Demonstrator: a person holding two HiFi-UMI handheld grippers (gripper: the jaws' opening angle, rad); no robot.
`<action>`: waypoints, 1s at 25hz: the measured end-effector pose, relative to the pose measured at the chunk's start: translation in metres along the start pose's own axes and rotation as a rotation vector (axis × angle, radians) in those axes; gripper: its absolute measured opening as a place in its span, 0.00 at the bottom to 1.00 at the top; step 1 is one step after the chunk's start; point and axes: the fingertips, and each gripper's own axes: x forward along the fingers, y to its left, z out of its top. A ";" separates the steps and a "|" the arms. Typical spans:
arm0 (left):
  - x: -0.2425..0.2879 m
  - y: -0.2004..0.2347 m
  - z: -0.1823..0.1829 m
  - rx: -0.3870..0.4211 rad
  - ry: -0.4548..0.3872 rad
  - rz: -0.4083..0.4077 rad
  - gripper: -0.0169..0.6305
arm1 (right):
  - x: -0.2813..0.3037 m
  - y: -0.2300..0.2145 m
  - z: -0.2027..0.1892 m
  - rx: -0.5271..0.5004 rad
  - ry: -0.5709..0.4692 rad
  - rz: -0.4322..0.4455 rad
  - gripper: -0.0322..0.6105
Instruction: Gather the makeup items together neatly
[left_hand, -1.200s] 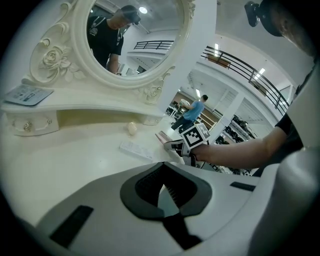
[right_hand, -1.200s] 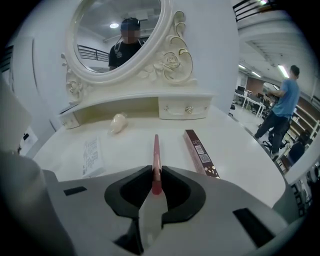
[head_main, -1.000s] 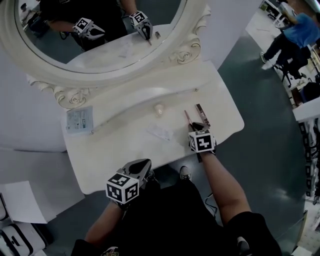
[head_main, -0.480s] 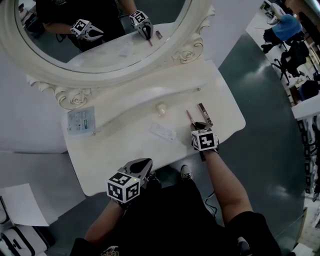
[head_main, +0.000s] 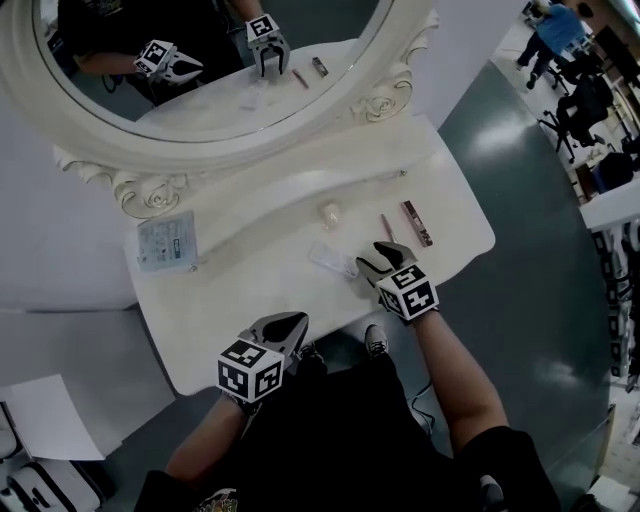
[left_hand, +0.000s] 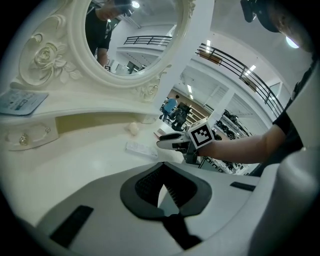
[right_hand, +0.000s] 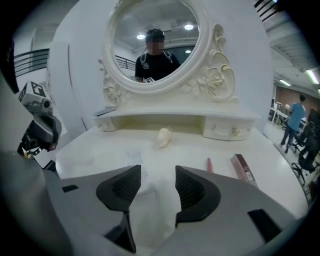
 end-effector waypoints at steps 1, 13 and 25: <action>-0.002 0.001 0.000 0.006 0.001 -0.002 0.04 | 0.003 0.009 0.000 -0.012 0.005 0.025 0.40; -0.023 0.026 -0.010 -0.022 0.005 0.003 0.04 | 0.038 0.049 -0.023 -0.188 0.182 0.097 0.49; -0.025 0.024 -0.013 -0.011 0.018 -0.024 0.04 | 0.032 0.052 -0.024 -0.117 0.130 0.032 0.43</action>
